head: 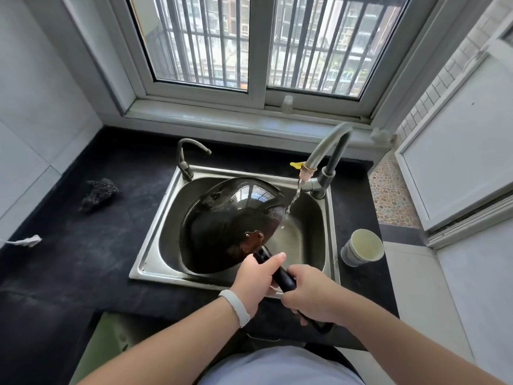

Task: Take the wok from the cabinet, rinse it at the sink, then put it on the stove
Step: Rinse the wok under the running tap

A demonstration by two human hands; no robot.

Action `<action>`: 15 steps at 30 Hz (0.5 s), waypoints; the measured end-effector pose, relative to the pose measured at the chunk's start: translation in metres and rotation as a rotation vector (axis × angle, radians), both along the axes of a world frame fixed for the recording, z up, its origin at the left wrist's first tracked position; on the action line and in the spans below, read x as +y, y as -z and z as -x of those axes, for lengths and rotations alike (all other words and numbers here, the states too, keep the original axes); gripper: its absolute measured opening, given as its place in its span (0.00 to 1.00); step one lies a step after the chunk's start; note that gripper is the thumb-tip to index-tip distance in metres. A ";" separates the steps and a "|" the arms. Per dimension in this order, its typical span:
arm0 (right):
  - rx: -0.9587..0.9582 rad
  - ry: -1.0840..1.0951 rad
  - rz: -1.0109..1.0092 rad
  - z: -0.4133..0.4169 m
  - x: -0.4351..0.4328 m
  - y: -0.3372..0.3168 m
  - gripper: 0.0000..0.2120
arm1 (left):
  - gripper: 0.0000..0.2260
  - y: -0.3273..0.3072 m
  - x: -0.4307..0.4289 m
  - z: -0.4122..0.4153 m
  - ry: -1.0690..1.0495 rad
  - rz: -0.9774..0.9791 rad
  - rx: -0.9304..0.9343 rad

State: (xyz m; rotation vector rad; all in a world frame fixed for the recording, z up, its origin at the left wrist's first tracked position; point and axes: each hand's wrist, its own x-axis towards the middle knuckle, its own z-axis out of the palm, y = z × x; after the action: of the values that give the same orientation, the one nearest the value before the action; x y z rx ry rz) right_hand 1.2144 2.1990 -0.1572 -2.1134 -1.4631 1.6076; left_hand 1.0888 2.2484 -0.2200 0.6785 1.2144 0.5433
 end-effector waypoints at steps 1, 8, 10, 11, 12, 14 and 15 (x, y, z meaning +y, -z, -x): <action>-0.036 -0.020 -0.005 -0.001 -0.001 0.000 0.10 | 0.22 0.000 -0.001 -0.001 0.007 0.000 0.018; -0.414 -0.268 -0.178 -0.009 -0.007 -0.007 0.06 | 0.19 -0.004 -0.005 -0.014 0.051 0.002 0.148; -0.469 -0.313 -0.207 -0.009 -0.008 -0.010 0.06 | 0.21 -0.003 -0.005 -0.016 0.029 0.024 0.141; -0.497 -0.339 -0.221 -0.009 -0.009 -0.011 0.06 | 0.20 -0.002 -0.006 -0.017 0.011 0.040 0.132; -0.522 -0.364 -0.234 -0.008 -0.010 -0.010 0.06 | 0.19 -0.001 -0.007 -0.017 -0.009 0.055 0.116; -0.566 -0.406 -0.248 -0.007 -0.014 -0.007 0.06 | 0.17 0.001 -0.011 -0.016 -0.035 0.078 0.091; -0.586 -0.423 -0.256 -0.006 -0.017 -0.005 0.06 | 0.16 0.002 -0.013 -0.015 -0.041 0.086 0.088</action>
State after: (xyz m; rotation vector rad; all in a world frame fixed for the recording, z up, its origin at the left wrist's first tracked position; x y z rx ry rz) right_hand 1.2203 2.1822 -0.1526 -2.3341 -2.2736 0.8215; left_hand 1.1038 2.2350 -0.2215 0.6110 1.3287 0.4969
